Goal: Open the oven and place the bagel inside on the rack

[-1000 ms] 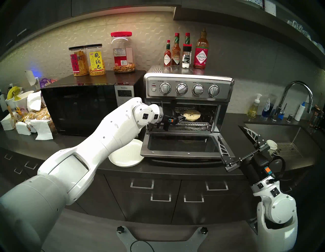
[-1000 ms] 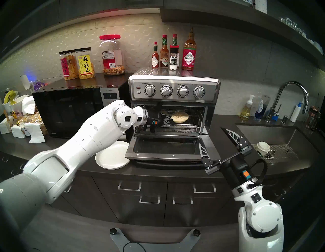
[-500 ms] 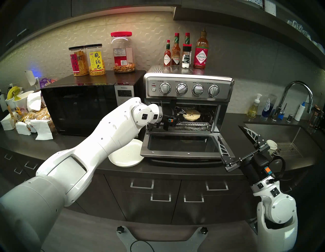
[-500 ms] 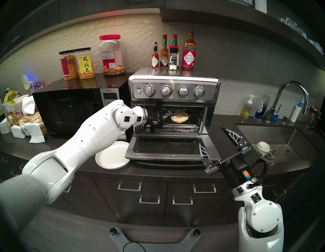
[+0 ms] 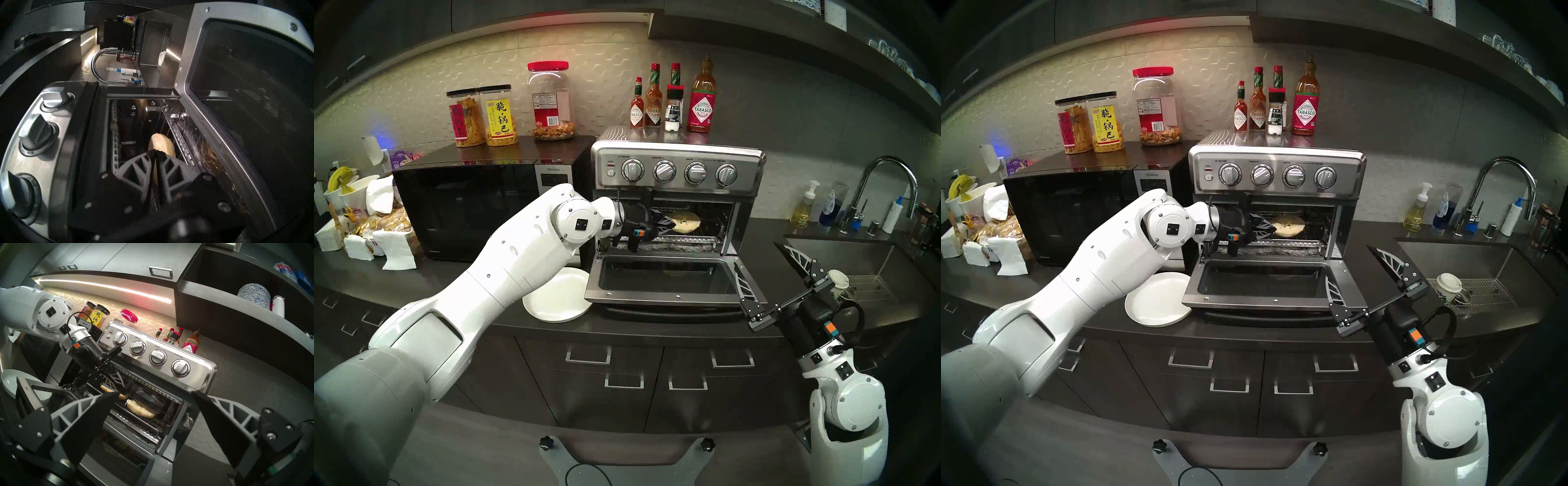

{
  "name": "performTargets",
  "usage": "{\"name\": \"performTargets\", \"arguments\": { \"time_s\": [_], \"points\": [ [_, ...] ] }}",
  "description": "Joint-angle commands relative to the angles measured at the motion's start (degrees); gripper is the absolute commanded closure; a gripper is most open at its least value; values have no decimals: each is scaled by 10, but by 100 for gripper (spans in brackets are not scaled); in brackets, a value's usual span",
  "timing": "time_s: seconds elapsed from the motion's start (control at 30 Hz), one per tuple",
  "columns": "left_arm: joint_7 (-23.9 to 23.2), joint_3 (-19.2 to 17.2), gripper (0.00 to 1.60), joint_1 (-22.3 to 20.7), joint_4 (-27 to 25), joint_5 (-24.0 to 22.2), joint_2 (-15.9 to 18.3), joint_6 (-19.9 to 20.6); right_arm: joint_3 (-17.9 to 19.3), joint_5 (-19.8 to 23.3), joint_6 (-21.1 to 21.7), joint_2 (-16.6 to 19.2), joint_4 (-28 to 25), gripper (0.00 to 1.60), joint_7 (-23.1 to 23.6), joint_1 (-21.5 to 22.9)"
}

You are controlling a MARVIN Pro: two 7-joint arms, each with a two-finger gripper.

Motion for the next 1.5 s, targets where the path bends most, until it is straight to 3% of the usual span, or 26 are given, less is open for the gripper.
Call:
{"name": "performTargets", "arguments": {
  "time_s": [0.0, 0.57, 0.6, 0.63, 0.83, 0.9, 0.93, 0.97, 1.03, 1.07, 1.47],
  "points": [
    [9, -35, 117, 37, -69, -31, 59, -2, -1, 2, -3, 1, -10, 0, 0, 3],
    [33, -89, 109, 173, -200, -89, 176, 0, -1, 1, -3, 1, -8, 0, 0, 3],
    [39, -99, 107, 199, -225, -93, 199, 4, -1, 1, -3, 1, -8, 0, 0, 4],
    [37, -98, 107, 187, -213, -92, 187, 3, -1, 1, -3, 1, -7, 0, 0, 4],
    [56, -135, 104, 245, -249, -109, 237, 19, -1, 1, -3, 1, -7, 0, 0, 4],
    [62, -141, 84, 257, -254, -117, 248, 23, -1, 1, -3, 1, -7, 0, 0, 4],
    [67, -146, 58, 274, -263, -120, 264, 25, -1, 1, -3, 1, -7, 0, 0, 4],
    [66, -144, 48, 269, -258, -121, 258, 26, -1, 1, -3, 1, -7, 0, 0, 4],
    [76, -152, 34, 296, -272, -130, 284, 29, -1, 1, -3, 1, -6, 0, 0, 4],
    [78, -152, 5, 297, -272, -132, 284, 31, -1, 1, -3, 1, -6, 0, 0, 4],
    [148, -164, 0, 387, -305, -187, 359, 42, -1, 1, -3, 1, -6, 0, 0, 4]
  ]
}}
